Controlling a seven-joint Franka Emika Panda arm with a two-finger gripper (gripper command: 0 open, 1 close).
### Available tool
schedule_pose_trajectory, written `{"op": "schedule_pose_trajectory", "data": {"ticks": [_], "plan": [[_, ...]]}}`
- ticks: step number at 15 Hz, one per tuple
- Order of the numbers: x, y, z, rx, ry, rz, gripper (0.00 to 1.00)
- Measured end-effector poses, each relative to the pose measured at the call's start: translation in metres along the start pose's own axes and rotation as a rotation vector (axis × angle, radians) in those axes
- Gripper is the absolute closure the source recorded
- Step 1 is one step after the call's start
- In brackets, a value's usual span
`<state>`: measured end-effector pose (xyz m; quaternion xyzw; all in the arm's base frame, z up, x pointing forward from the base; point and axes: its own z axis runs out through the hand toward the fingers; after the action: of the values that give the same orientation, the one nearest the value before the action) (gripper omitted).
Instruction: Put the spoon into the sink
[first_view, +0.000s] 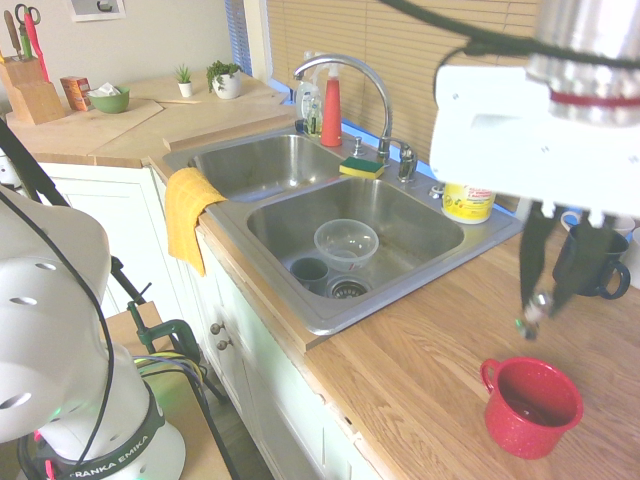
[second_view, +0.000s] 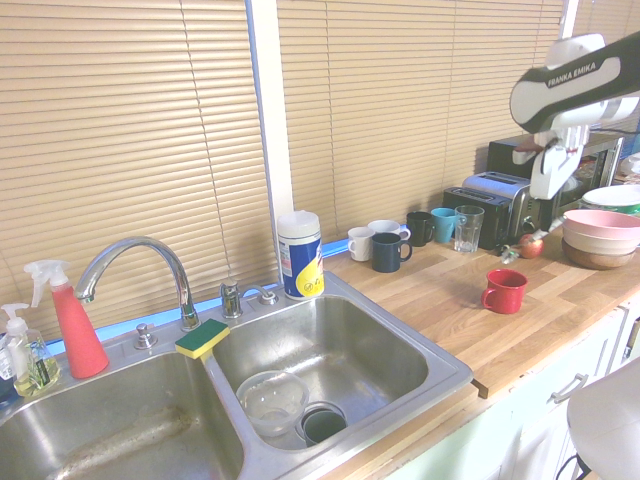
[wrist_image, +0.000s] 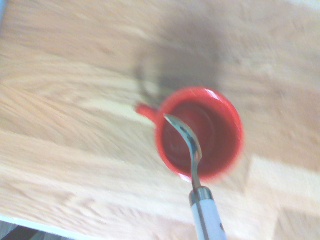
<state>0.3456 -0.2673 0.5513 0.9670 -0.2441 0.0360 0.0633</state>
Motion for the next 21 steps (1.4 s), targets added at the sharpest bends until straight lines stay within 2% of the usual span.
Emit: {"op": "schedule_pose_trajectory", "data": {"ticks": [2, 4, 8, 10, 12, 16, 21], "plan": [[0.002, -0.051, -0.007, -0.021, 0.004, -0.035, 1.00], [-0.008, -0.128, -0.010, -0.054, 0.006, -0.084, 1.00], [-0.102, -0.306, 0.002, -0.161, 0.032, -0.240, 1.00], [-0.151, -0.369, 0.024, -0.217, 0.046, -0.297, 1.00], [-0.159, -0.404, 0.064, -0.255, 0.027, -0.319, 1.00], [-0.106, -0.432, 0.150, -0.310, -0.062, -0.341, 1.00], [-0.051, -0.467, 0.205, -0.327, -0.130, -0.333, 1.00]]}}
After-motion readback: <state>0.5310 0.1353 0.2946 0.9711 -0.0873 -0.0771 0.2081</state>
